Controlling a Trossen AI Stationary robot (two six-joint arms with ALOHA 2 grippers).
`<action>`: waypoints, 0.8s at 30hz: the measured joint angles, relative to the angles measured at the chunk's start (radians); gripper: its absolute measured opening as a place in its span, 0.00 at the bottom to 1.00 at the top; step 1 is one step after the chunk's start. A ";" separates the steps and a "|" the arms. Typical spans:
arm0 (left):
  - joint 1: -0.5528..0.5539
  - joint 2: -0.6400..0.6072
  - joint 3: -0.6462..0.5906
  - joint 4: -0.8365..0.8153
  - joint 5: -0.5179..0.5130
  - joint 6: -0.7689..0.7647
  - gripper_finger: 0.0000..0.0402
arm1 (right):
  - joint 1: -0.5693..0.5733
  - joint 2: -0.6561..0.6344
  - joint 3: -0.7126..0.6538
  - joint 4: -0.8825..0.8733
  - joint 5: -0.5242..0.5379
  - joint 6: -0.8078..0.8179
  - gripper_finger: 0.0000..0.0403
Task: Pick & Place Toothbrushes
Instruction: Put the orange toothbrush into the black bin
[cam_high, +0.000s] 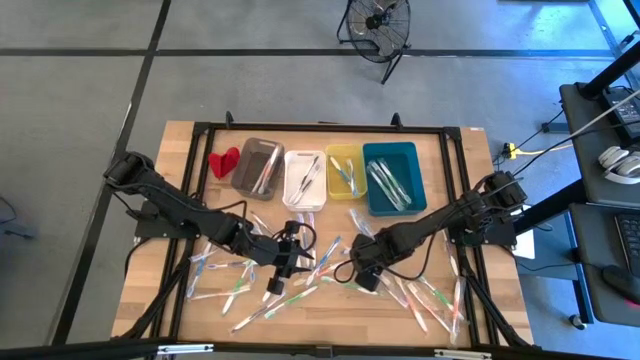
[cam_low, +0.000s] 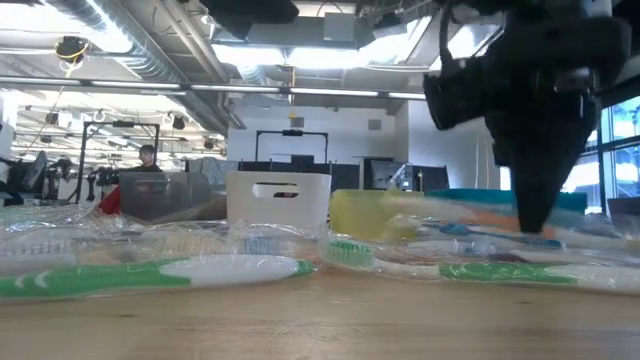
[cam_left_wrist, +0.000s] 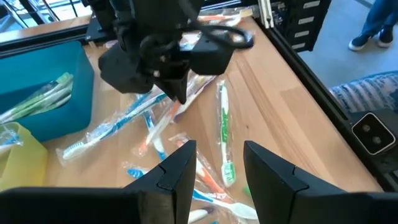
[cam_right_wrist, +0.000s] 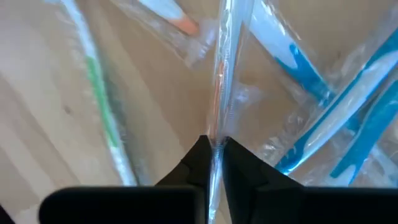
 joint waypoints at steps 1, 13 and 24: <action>0.000 0.000 0.000 0.002 0.001 0.000 0.32 | 0.003 0.000 0.016 -0.014 0.006 -0.005 0.06; -0.017 0.000 0.000 -0.021 -0.001 -0.005 0.32 | 0.111 0.000 0.258 -0.224 0.239 -0.025 0.06; -0.074 0.007 0.000 0.103 -0.142 -0.025 0.32 | 0.286 0.000 0.388 -0.203 0.652 -0.079 0.06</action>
